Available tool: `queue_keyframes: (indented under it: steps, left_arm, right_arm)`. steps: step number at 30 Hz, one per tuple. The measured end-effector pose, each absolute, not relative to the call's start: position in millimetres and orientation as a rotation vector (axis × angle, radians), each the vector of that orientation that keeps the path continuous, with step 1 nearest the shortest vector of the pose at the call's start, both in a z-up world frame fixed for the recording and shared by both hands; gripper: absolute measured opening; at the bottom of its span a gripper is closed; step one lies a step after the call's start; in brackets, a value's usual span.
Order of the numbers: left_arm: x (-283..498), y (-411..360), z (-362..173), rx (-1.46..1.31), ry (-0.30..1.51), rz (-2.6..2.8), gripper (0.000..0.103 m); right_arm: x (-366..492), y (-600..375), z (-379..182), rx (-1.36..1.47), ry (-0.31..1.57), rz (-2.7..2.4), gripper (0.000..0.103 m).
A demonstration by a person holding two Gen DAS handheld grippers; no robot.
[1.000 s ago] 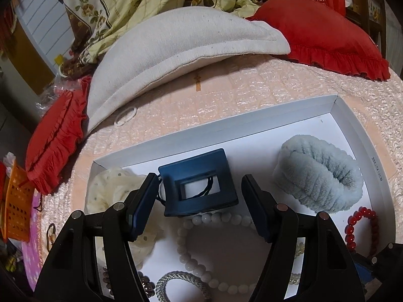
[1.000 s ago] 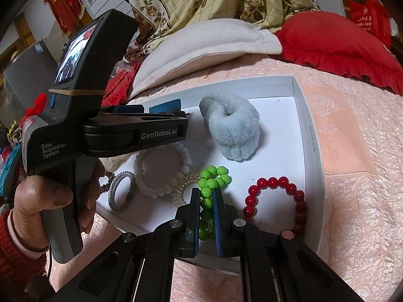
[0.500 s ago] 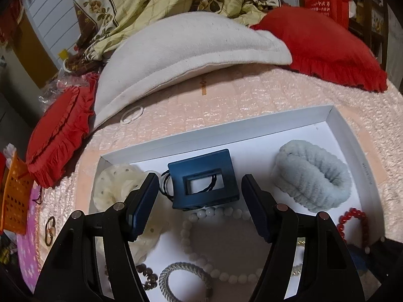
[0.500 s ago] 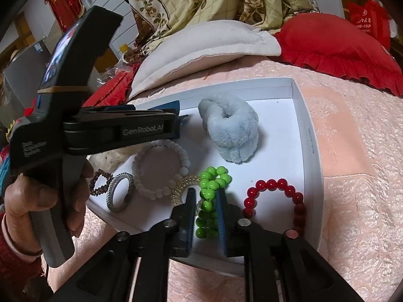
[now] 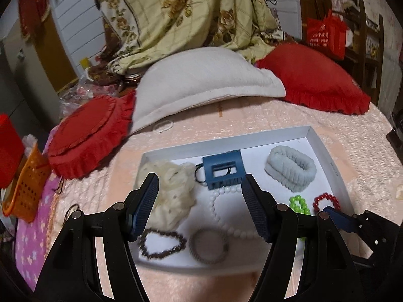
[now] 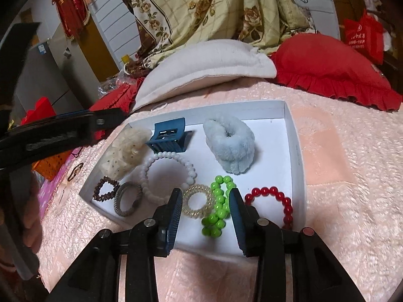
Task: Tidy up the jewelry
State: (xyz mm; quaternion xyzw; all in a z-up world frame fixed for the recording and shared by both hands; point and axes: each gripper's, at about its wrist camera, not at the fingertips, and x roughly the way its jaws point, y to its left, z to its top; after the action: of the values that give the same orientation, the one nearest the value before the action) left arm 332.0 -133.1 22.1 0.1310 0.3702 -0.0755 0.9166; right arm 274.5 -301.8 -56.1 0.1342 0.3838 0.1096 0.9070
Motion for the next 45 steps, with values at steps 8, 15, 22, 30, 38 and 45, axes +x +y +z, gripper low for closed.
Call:
queue_keyframes:
  steps: [8,15,22,30,38,45]
  left_arm:
    - [272.1,-92.7,42.1,0.151,0.732,-0.152,0.068]
    - [202.9,-60.6,63.3,0.161,0.603,-0.131,0.072]
    - [126.1,-26.5,77.3,0.106,0.422,-0.055,0.089]
    - [77.1,-3.6,82.8,0.039,0.421,-0.006,0.101]
    - [49.9,8.8,74.7,-0.019,0.488,-0.029,0.101]
    - [30.9,8.8,62.0,-0.005,0.503,-0.042,0.101]
  right_arm:
    - [229.0,-289.4,-47.4,0.36,0.782,0.209,0.037]
    - [169.8,-270.7,-46.4,0.36,0.775,0.167,0.037]
    - [116.7,-252.9,-27.7,0.294,0.757,0.095,0.037]
    - [79.8,-226.2,-5.1,0.194,0.742,0.064,0.037]
    - [60.7,-205.2,18.1,0.094,0.705,0.007,0.037]
    - [51.5,-205.9,24.1,0.09,0.709,-0.036,0.037]
